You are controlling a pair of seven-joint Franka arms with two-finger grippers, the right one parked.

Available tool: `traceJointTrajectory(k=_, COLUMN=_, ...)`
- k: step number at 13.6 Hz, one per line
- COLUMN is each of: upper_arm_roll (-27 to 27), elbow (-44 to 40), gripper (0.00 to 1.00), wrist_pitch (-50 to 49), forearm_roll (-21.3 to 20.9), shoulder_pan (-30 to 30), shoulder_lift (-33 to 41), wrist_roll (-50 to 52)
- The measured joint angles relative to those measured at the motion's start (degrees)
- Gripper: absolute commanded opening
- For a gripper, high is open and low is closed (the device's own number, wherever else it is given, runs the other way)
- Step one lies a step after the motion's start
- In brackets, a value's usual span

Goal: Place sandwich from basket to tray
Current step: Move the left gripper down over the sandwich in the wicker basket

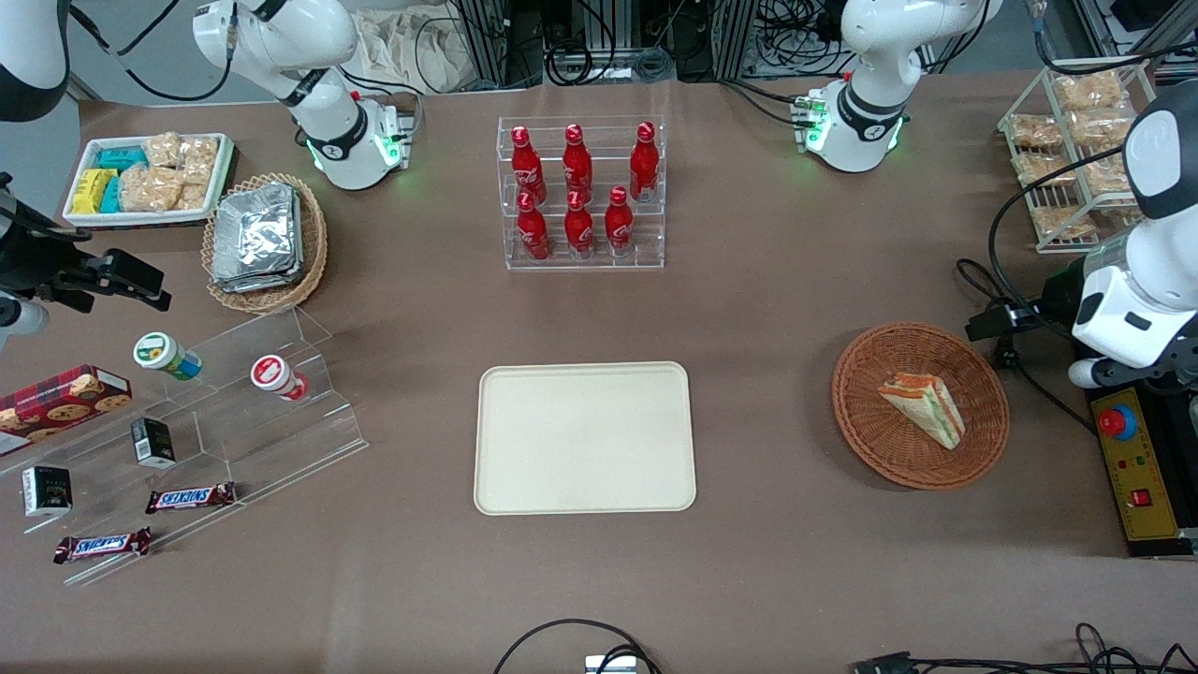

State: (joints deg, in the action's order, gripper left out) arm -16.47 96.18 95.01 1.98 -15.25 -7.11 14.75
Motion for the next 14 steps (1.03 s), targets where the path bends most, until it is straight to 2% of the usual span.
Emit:
traceJointTrajectory(k=4, upper_arm_roll=-0.04, elbow=-0.73, gripper=1.0, wrist_pitch=0.06, forearm_roll=-1.31, shoulder_pan=0.04, shoulder_lift=-0.33, wrist_roll=0.2)
traceJointTrajectory(k=6, upper_arm_roll=-0.04, elbow=-4.2, gripper=1.0, wrist_pitch=0.03, forearm_roll=-1.73, shoulder_pan=0.06, shoulder_lift=-2.55, wrist_roll=0.38)
traceJointTrajectory(k=8, upper_arm_roll=0.0, elbow=-6.21, gripper=1.0, wrist_pitch=0.04, forearm_roll=-4.21, shoulder_pan=0.07, shoulder_lift=-5.13, wrist_roll=3.2)
traceJointTrajectory(k=11, upper_arm_roll=-0.03, elbow=-5.18, gripper=1.0, wrist_pitch=2.32, forearm_roll=-8.52, shoulder_pan=0.22, shoulder_lift=-8.07, wrist_roll=17.25)
traceJointTrajectory(k=14, upper_arm_roll=0.02, elbow=1.97, gripper=1.0, wrist_pitch=13.09, forearm_roll=-8.47, shoulder_pan=0.32, shoulder_lift=-9.41, wrist_roll=30.15)
